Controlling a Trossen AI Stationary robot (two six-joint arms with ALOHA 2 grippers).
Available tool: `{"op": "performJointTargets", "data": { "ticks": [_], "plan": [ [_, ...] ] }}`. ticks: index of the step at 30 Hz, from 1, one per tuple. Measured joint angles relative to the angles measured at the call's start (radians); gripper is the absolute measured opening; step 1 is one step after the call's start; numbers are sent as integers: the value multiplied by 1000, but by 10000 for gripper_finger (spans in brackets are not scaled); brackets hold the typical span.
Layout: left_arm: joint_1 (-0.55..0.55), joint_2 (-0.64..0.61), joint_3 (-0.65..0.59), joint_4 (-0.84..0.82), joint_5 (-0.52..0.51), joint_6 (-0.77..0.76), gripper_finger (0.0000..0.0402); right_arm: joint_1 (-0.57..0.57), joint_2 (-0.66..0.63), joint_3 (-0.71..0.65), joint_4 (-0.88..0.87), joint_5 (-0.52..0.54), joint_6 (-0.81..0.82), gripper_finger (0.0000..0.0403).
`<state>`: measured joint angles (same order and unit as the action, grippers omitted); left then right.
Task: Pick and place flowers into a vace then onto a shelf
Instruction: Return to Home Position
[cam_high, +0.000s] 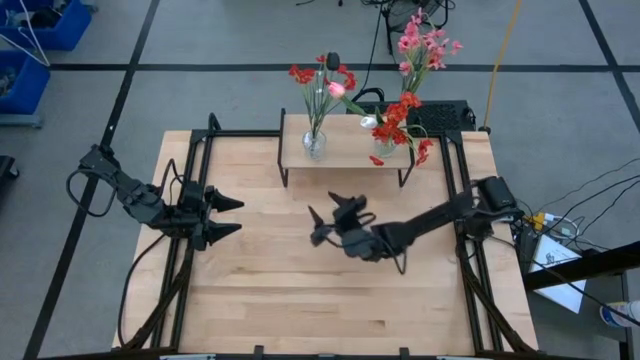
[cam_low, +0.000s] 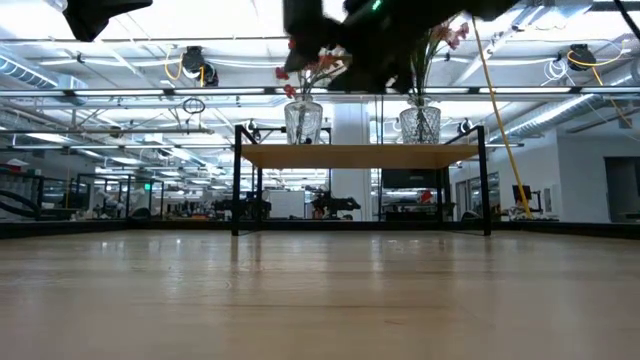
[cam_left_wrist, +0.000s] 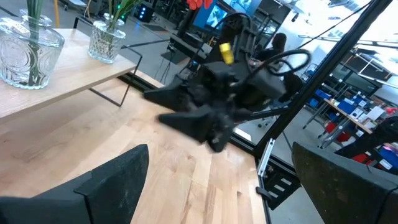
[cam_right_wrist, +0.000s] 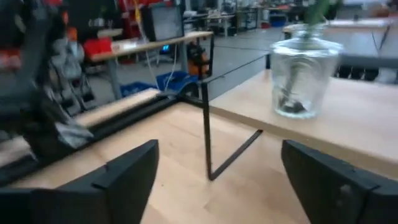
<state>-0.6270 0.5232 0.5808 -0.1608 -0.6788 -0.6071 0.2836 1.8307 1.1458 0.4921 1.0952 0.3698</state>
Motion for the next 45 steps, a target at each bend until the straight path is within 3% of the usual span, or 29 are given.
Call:
{"op": "performJointTargets", "data": {
  "ticks": [5, 9, 12, 14, 17, 19, 22, 29, 31, 32, 34, 39, 45],
  "plan": [
    [0, 0, 0, 0, 0, 0, 399, 92, -105, -76, -73, 53, 198, 238],
    [0, 0, 0, 0, 0, 0, 399, 156, -197, -179, -15, 62, 168, 131],
    [0, 0, 0, -1, 0, 0, 399, 215, -261, -232, -5, 147, 44, 38],
    [0, 0, 0, -1, 0, 0, 399, 265, -313, -277, -14, 164, 7, 12],
    [0, 0, 0, -1, 0, 0, 399, 337, -391, -376, -18, 168, 119, 11],
    [0, 0, 0, -1, 0, 0, 399, 395, -450, -476, -60, 227, 209, 5],
    [0, 0, 0, -1, 0, 0, 399, 465, -531, -653, -66, 263, 246, 1],
    [0, 0, 0, 0, 0, 0, 399, 577, -701, -1017, 179, 163, 195, 3],
    [0, 0, 0, 0, 0, 0, 399, 608, -743, -1112, 252, 175, 219, 1],
    [0, 0, 0, 1, 0, 0, 399, 627, -764, -1130, 282, 171, 248, 1],
    [0, 0, 0, -1, 0, 0, 399, 667, -816, -1129, 219, 289, 277, 1],
    [0, 0, 0, 0, 0, 0, 399, 768, -917, -1129, 247, 467, 164, 1],
    [0, 5, 0, 3, 2, 0, 399, 757, -1060, -1129, 227, 477, 17, 1]
  ]
}}
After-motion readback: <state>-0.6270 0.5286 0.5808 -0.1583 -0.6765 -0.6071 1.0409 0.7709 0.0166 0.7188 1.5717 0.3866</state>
